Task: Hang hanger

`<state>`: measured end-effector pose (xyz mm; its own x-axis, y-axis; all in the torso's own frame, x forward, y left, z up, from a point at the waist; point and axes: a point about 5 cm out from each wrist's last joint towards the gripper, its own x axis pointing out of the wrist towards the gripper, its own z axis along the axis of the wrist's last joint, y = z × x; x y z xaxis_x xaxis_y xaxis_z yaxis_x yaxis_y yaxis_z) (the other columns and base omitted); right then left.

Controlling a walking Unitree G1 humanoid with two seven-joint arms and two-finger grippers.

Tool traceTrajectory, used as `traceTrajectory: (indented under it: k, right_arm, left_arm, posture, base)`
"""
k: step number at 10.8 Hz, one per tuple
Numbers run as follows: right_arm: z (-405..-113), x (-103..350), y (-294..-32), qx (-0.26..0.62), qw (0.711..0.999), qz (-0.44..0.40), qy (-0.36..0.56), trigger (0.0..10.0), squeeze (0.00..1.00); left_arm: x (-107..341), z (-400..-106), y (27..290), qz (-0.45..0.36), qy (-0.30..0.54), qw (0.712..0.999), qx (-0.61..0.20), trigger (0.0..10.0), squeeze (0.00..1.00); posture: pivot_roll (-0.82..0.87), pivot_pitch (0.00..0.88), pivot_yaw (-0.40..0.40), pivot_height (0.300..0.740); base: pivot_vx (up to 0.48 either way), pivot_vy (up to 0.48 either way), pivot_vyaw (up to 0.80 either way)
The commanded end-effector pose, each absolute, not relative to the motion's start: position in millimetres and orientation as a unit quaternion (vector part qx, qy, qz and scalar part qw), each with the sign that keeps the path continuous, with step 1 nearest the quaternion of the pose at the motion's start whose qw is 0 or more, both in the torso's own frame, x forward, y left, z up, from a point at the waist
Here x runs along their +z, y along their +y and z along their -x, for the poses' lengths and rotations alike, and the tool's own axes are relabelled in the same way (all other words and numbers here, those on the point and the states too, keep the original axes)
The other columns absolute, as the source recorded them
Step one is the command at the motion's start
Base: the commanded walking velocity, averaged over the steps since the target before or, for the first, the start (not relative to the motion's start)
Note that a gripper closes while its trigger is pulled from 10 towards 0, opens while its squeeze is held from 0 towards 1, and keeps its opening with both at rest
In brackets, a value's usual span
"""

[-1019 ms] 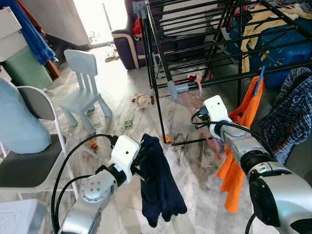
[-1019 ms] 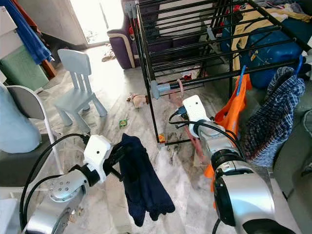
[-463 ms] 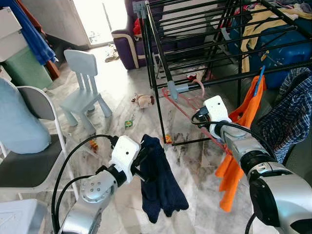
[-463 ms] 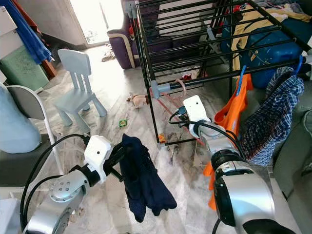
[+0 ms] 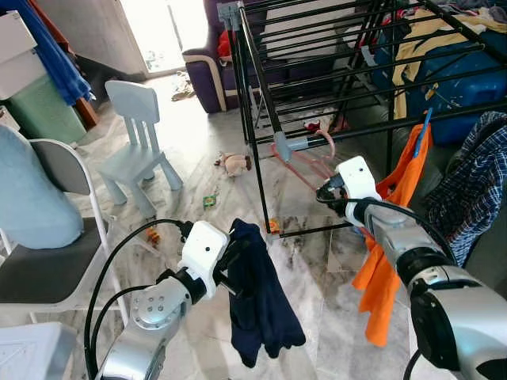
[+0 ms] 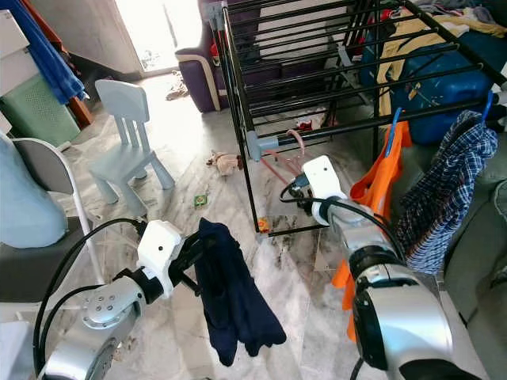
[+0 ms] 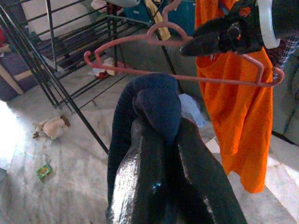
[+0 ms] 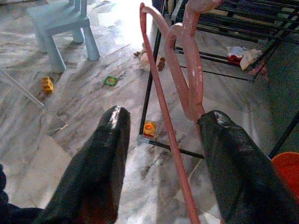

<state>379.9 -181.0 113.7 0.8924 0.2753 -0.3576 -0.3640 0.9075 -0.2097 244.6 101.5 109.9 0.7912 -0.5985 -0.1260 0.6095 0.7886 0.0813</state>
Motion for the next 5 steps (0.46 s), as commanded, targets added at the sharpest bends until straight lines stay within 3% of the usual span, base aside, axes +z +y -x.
traceTrajectory:
  k: [1, 3, 4, 5]
  right_arm:
    - [-371.9, 97.4, -182.3, 0.166, 0.959, 0.121, 0.195, 10.0, 1.0]
    - [-369.9, 95.3, -182.2, 0.177, 0.958, 0.113, 0.196, 10.0, 1.0]
    - [-369.5, 95.4, -185.6, 0.169, 0.96, 0.112, 0.194, 10.0, 0.05]
    - [-370.0, 98.1, -190.1, 0.156, 0.966, 0.102, 0.18, 10.0, 0.0]
  left_arm:
    - [110.7, -244.9, 104.0, -0.068, 0.044, 0.945, -0.317, 10.0, 0.0]
    - [110.7, -245.2, 103.7, -0.069, 0.044, 0.944, -0.318, 10.0, 0.0]
    - [110.1, -244.7, 103.7, -0.07, 0.045, 0.945, -0.317, 10.0, 0.0]
    - [109.6, -244.2, 103.4, -0.071, 0.046, 0.944, -0.318, 10.0, 0.0]
  posture:
    - [0.0, 0.0, 0.142, 0.74]
    - [0.0, 0.0, 0.141, 0.74]
    - [0.0, 0.0, 0.137, 0.74]
    - [0.0, 0.0, 0.136, 0.74]
  base:
    - [0.0, 0.0, 0.0]
    - [0.0, 0.0, 0.0]
    - [0.0, 0.0, 0.0]
    - [0.0, 0.0, 0.0]
